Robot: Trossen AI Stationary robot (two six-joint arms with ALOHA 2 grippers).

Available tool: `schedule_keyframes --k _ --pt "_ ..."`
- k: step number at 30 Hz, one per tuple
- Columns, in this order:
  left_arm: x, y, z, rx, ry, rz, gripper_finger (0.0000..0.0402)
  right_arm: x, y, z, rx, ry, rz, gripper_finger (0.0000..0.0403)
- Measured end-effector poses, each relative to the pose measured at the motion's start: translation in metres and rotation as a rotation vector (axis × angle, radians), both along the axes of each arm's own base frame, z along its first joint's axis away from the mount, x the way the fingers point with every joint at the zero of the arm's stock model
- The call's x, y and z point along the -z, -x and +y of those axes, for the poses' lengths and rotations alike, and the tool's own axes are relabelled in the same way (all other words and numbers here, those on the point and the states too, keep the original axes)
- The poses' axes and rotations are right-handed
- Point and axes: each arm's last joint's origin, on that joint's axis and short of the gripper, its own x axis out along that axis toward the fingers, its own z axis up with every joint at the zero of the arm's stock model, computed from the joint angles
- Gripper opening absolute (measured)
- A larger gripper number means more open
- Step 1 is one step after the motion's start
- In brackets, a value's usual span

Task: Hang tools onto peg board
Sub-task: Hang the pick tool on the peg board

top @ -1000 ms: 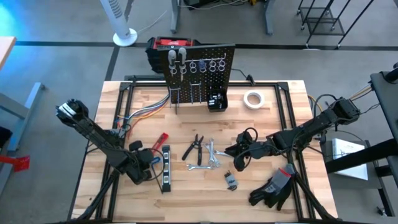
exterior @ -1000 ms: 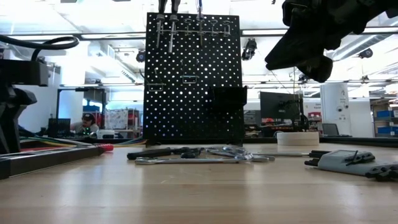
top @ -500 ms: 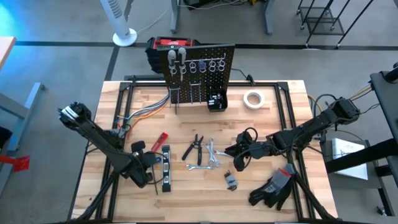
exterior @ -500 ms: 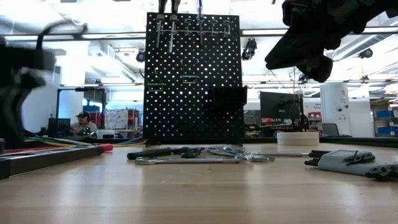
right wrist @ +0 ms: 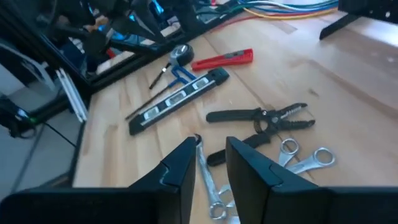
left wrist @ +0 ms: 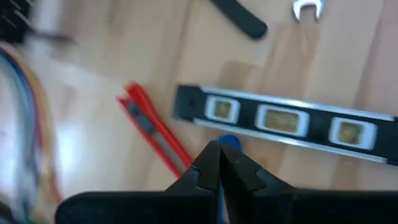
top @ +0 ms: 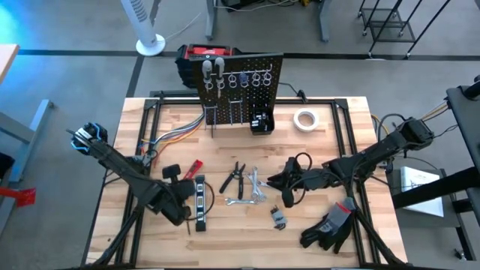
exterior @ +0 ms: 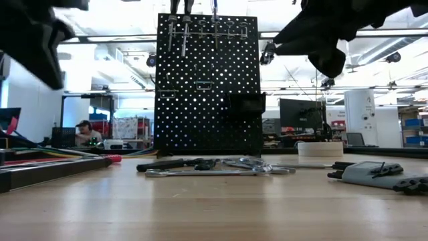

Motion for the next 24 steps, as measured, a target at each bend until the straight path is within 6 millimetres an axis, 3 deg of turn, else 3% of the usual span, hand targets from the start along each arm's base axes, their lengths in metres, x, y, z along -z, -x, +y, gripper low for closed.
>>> schedule_keyframes --k 7,13,17,24 --pt "0.032 0.006 0.002 -0.154 0.176 0.035 0.0001 0.028 -0.014 0.005 0.003 0.040 0.104 0.0111" --pt "0.052 0.014 0.006 -0.552 0.326 -0.013 0.0021 0.047 -0.025 0.008 0.044 0.004 0.165 0.0126" --pt "0.063 0.017 0.006 -0.702 0.410 -0.014 0.0035 0.046 -0.031 0.010 0.046 0.004 0.165 0.0128" --pt "0.078 0.020 0.013 -0.731 0.412 -0.038 0.0072 0.038 -0.032 0.011 0.025 0.015 0.143 0.0117"
